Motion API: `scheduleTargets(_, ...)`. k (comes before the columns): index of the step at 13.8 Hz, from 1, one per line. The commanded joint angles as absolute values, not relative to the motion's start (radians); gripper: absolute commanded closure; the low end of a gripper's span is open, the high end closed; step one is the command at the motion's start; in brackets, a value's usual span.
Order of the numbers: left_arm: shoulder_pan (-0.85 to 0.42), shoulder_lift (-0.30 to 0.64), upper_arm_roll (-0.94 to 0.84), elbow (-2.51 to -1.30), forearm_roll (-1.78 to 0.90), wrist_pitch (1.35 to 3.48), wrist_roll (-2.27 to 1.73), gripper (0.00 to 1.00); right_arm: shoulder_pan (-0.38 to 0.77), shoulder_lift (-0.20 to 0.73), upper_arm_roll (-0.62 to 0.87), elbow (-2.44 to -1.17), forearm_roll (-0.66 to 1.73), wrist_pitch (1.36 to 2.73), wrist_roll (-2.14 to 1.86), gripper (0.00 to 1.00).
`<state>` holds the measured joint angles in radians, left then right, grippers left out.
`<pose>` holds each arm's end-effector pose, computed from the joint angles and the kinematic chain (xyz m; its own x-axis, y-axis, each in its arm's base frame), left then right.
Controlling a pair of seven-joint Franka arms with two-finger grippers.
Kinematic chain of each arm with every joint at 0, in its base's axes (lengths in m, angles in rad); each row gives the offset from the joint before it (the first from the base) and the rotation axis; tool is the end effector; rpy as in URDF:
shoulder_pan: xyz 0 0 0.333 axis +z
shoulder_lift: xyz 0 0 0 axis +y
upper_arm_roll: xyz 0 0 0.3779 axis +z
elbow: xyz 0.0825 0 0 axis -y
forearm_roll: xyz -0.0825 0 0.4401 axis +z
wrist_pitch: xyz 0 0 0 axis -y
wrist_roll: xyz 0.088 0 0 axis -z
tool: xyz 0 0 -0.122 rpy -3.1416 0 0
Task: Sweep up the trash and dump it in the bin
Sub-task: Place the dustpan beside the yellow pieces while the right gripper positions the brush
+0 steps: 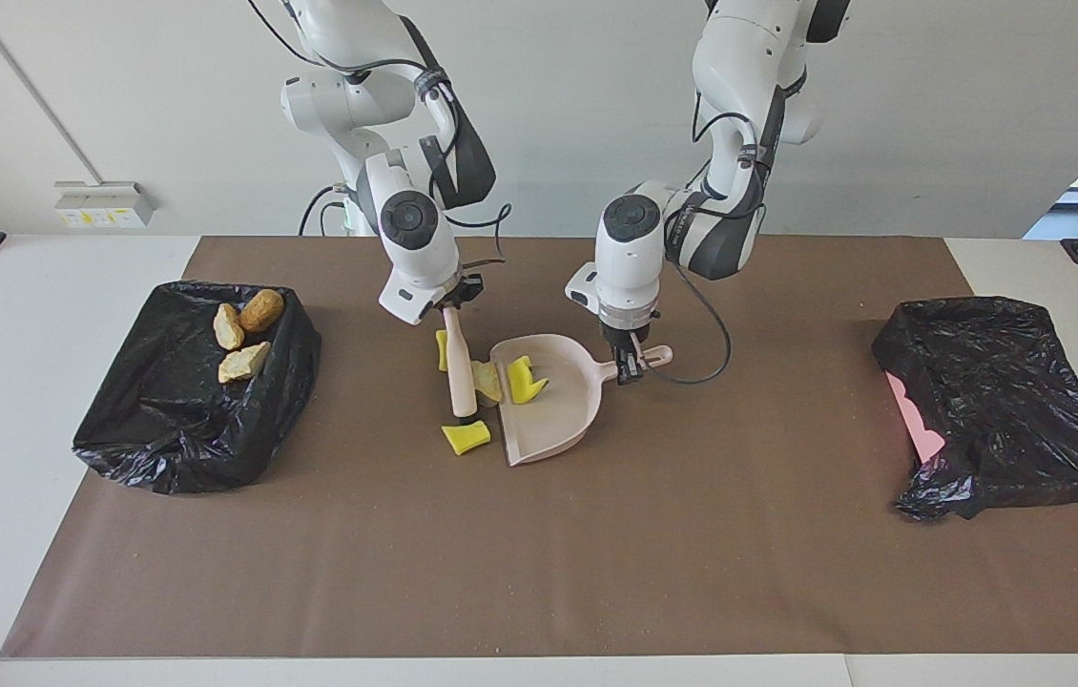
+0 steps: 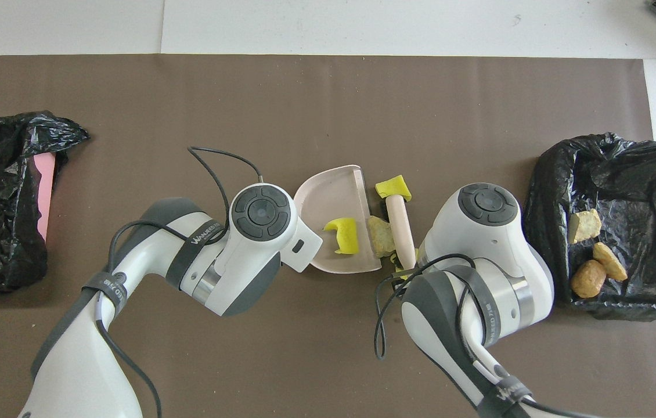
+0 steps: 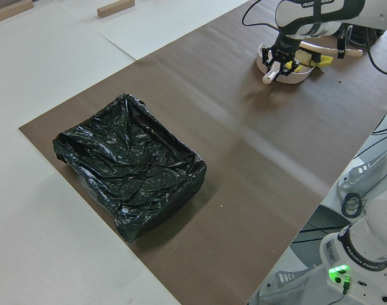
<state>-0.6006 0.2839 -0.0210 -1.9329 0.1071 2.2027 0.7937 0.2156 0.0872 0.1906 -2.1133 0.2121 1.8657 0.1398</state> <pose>0.5500 -0.3871 0.3506 0.0935 -0.9933 -0.0682 -0.9949 -0.0907 -0.0441 0.5105 0.2394 0.3685 0.9159 0.1854 -0.3561 0.1446 -0.9798 -0.1382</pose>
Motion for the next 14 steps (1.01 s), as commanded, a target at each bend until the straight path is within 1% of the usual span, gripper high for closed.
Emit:
scheduleTargets(1,-0.62,0.258,-0.014,-2.002,0.123,2.224,0.795,1.0,0.221,0.118,0.192,-2.002,0.269,1.786,0.135,1.0)
scheduleTargets(3,-0.617,0.259,-0.014,-2.002,0.123,2.226,0.793,1.0,0.186,0.092,0.183,-1.947,0.203,1.677,0.135,1.0)
scheduleTargets(4,-0.611,0.258,-0.015,-2.002,0.123,2.226,0.793,1.0,0.164,0.06,0.184,-1.928,0.142,1.625,0.137,1.0)
scheduleTargets(6,-0.609,0.256,-0.015,-2.011,0.123,2.224,0.793,1.0,0.146,0.022,0.186,-1.949,-0.007,1.579,0.126,1.0)
scheduleTargets(8,-0.606,0.255,-0.014,-2.011,0.123,2.206,0.792,1.0,0.14,0.002,0.186,-2.003,-0.121,1.606,0.121,1.0)
scheduleTargets(9,-0.601,0.255,-0.014,-2.011,0.123,2.2,0.785,1.0,0.138,0.011,0.189,-2.032,-0.182,1.624,0.124,1.0)
scheduleTargets(10,-0.601,0.253,-0.012,-2.01,0.123,2.185,0.779,1.0,0.134,0.026,0.189,-2.048,-0.213,1.678,0.12,1.0)
scheduleTargets(13,-0.603,0.25,-0.009,-2.006,0.123,2.119,0.735,1.0,0.143,0.135,0.192,-2.011,-0.227,1.794,0.094,1.0)
scheduleTargets(14,-0.604,0.25,-0.006,-1.996,0.141,2.088,0.697,1.0,0.147,0.153,0.193,-2.01,-0.215,1.819,0.092,1.0)
